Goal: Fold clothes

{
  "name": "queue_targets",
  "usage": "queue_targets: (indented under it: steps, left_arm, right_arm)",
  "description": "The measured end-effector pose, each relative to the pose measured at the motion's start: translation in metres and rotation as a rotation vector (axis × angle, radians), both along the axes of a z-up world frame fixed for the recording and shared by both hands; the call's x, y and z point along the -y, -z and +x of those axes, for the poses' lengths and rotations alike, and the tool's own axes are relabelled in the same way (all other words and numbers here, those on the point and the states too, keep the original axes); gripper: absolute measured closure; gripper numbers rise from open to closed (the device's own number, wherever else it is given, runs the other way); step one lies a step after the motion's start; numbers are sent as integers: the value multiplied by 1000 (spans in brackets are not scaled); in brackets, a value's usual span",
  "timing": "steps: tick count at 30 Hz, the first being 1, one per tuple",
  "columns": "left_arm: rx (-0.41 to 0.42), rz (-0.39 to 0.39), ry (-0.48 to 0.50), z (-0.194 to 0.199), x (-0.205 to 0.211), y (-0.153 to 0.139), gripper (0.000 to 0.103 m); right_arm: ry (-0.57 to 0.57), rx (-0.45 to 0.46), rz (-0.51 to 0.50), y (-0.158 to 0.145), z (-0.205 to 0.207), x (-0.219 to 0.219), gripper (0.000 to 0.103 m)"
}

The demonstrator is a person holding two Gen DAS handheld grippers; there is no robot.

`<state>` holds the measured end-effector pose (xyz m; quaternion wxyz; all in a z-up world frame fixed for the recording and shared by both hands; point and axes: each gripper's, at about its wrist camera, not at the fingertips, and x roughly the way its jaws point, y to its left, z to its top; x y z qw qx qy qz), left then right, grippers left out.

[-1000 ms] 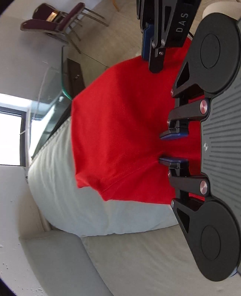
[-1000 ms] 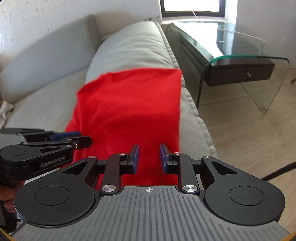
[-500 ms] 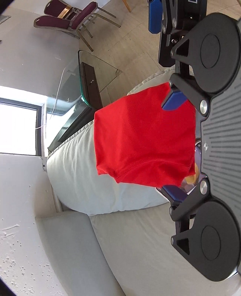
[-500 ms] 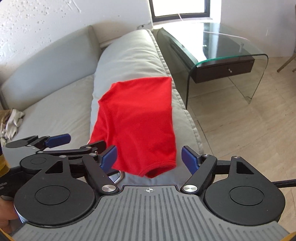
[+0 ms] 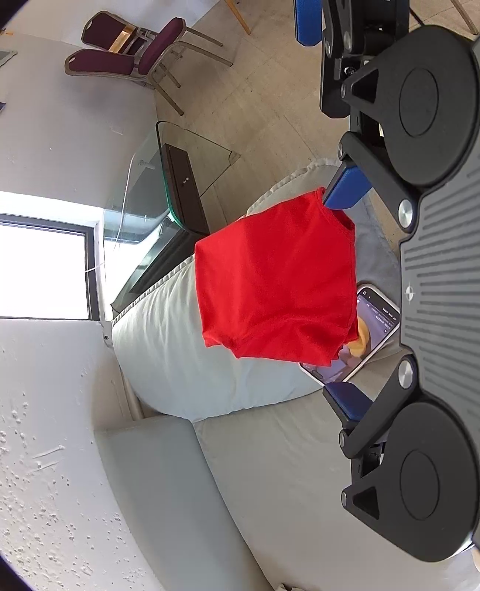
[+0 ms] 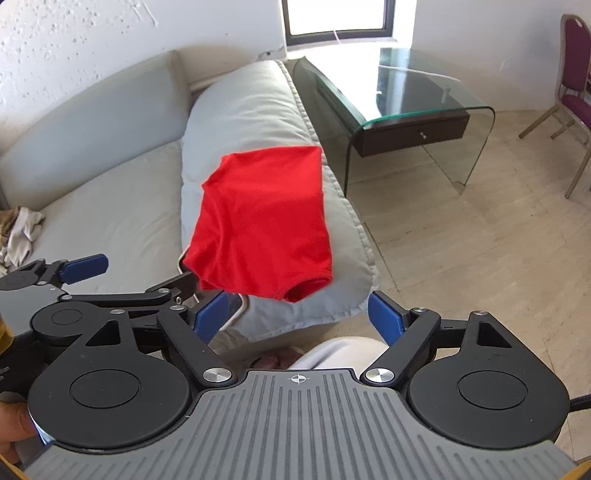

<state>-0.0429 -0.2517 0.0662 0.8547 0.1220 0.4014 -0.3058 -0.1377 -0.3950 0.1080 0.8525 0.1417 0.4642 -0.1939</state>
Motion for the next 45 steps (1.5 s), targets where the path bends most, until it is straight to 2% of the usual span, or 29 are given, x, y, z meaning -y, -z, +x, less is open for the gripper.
queue_targets:
  steps: [10,27,45]
  left_arm:
    - [8,-10,-3,-11,4,-9,4]
    - [-8,-4,-26,-13,7,-3,4]
    - [-29,-9,-36,-10,4,-2,4]
  right_arm:
    - [25,18,-29,-13,-15,-2,19]
    - [15,18,-66,-9,-17,-5,19]
    - [16,29,-60,-7,-18,-8,19]
